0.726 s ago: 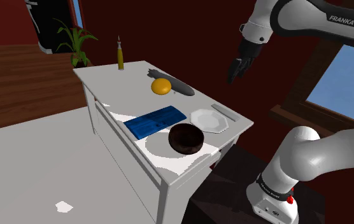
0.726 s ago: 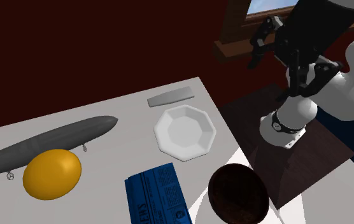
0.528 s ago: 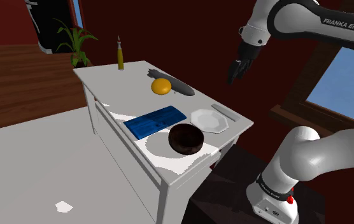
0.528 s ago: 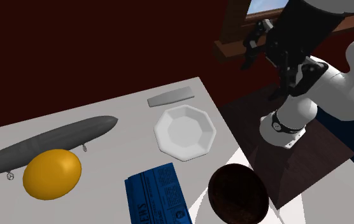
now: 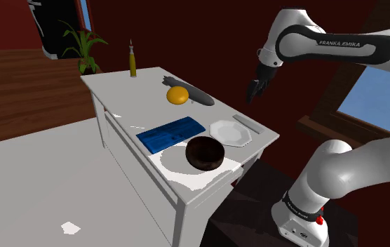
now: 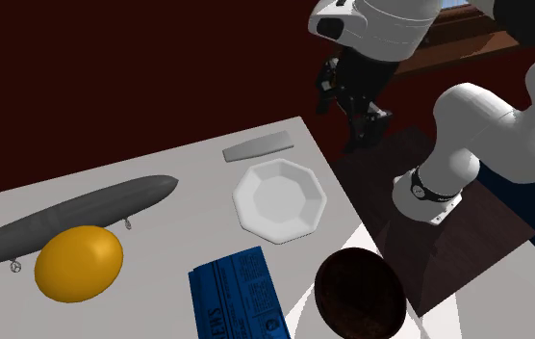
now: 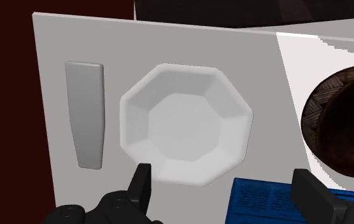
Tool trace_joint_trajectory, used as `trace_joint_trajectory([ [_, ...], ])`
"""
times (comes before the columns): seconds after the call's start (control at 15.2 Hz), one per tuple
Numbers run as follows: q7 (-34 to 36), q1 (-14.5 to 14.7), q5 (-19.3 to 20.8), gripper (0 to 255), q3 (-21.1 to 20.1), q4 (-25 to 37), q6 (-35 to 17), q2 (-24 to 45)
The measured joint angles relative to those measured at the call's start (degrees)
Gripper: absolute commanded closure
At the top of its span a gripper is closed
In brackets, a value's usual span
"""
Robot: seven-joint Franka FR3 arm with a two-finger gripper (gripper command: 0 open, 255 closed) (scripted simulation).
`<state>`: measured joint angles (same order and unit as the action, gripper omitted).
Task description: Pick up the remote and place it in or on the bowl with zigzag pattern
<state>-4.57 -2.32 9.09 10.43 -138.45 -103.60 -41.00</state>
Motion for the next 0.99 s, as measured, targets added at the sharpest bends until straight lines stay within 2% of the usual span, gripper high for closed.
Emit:
trace_joint_trajectory([
  [0.59, -7.1, -2.1, 2.1, 0, 9.0, -1.2, -11.2, 11.4],
  [0.99, -13.4, -2.2, 0.4, 0, 15.7, 1.0, -19.9, 23.6],
])
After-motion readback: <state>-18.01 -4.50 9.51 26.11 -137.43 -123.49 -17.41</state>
